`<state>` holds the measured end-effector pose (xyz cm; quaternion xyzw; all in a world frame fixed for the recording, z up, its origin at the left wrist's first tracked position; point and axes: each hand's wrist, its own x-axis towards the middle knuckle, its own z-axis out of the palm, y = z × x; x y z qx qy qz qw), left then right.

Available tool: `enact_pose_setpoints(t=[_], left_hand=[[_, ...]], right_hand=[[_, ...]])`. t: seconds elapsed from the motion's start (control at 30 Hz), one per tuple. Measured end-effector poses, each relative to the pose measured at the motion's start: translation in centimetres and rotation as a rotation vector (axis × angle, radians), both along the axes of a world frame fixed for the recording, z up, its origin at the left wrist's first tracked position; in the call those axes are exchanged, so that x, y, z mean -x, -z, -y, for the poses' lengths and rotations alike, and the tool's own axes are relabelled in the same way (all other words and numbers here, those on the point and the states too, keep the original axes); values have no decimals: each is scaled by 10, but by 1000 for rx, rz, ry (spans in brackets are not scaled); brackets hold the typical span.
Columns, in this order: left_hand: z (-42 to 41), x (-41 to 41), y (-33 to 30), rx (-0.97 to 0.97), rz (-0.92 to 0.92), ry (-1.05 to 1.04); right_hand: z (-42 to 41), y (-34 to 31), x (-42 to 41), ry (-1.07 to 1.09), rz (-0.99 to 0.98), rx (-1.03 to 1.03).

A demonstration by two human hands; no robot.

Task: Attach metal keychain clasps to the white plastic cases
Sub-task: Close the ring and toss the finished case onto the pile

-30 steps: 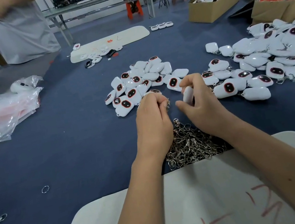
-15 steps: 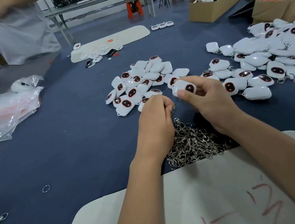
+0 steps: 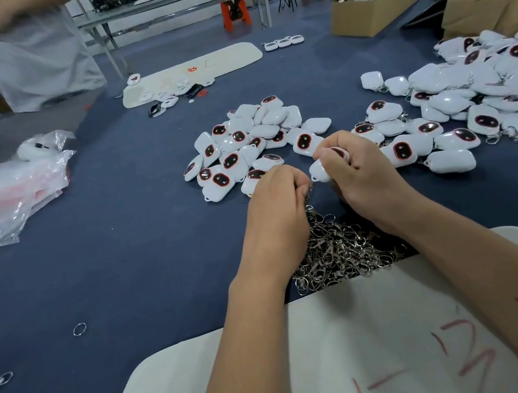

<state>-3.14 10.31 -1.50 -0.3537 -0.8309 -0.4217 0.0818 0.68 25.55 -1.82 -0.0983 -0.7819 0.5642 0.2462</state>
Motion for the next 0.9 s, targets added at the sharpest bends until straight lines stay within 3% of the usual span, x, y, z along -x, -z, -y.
enact_pose_setpoints(t=[0.9], left_hand=[[-3,-10,-3,110,-11,-43]], right_hand=[[11,-8,-9,84,-28,-269]])
